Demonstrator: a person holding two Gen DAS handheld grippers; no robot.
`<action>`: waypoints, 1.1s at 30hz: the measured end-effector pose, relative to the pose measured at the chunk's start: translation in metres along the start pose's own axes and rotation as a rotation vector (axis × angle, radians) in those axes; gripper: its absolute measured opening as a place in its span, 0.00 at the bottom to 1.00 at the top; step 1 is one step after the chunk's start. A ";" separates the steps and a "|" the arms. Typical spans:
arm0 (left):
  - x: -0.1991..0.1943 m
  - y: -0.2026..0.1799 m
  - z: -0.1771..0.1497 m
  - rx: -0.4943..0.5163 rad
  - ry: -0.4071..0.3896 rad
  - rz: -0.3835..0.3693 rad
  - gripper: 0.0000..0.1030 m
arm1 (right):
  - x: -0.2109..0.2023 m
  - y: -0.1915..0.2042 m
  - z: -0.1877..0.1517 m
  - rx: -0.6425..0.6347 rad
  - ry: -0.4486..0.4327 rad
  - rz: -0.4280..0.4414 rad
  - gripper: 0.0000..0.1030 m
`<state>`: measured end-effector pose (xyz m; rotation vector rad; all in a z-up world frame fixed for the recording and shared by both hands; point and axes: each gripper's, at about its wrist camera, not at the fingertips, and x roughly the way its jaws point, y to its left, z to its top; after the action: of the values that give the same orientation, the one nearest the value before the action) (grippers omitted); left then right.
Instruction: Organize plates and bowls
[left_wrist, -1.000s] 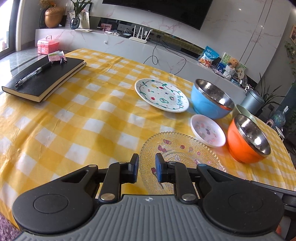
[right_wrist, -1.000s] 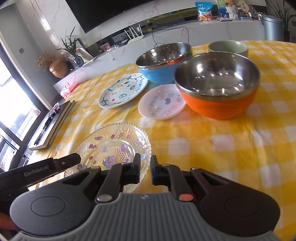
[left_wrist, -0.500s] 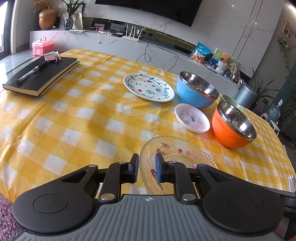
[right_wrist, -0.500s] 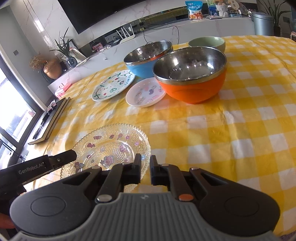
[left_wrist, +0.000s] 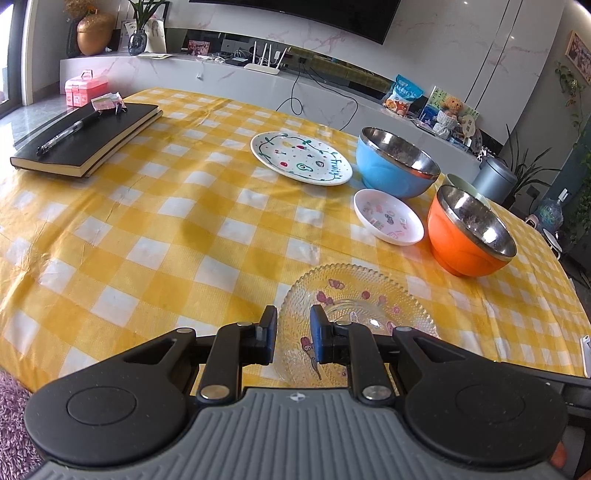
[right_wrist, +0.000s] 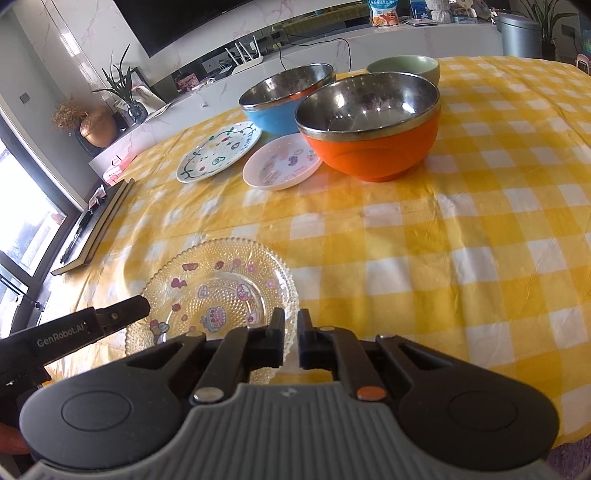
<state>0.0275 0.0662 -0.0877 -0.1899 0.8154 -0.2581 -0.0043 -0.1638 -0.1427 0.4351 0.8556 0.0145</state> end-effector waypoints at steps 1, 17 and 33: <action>0.001 0.001 0.000 -0.002 0.004 0.001 0.20 | 0.000 0.000 0.000 -0.002 -0.001 0.000 0.04; 0.001 0.003 -0.001 -0.005 0.012 0.016 0.26 | -0.006 0.003 0.002 -0.024 -0.041 -0.005 0.09; -0.007 -0.002 0.009 0.009 -0.037 0.015 0.37 | -0.012 0.008 0.007 -0.026 -0.083 0.021 0.18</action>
<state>0.0294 0.0675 -0.0764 -0.1796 0.7786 -0.2437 -0.0060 -0.1609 -0.1272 0.4171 0.7680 0.0265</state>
